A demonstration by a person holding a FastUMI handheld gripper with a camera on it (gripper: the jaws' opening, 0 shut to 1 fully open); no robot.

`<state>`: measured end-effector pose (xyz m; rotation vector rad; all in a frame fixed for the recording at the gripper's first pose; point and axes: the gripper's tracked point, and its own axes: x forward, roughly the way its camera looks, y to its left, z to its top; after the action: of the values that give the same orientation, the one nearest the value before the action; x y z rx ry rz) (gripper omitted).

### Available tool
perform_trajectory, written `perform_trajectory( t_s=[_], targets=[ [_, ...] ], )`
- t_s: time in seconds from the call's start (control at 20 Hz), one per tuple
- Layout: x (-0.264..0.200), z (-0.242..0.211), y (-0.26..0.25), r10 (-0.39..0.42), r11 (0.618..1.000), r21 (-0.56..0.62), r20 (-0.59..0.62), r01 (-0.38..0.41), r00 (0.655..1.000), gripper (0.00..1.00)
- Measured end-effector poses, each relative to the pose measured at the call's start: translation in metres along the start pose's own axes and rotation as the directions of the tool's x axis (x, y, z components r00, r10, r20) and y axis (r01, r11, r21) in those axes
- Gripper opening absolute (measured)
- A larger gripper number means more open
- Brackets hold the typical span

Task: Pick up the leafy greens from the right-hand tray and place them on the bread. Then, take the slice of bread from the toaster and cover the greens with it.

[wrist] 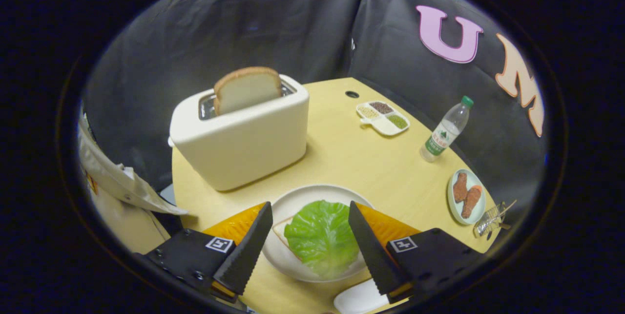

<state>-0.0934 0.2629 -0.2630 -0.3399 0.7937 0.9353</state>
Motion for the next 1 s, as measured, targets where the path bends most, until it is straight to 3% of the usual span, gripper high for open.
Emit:
perform_trajectory(
  t_s=[0.45, 1.0],
  targets=[
    [-0.012, 0.079, 0.048, 0.082, 0.995, 0.051, 0.084, -0.087, 0.993, 1.0],
    [0.018, 0.134, 0.09, 0.155, 0.96, 0.213, 0.127, -0.18, 0.98, 0.97]
  ],
)
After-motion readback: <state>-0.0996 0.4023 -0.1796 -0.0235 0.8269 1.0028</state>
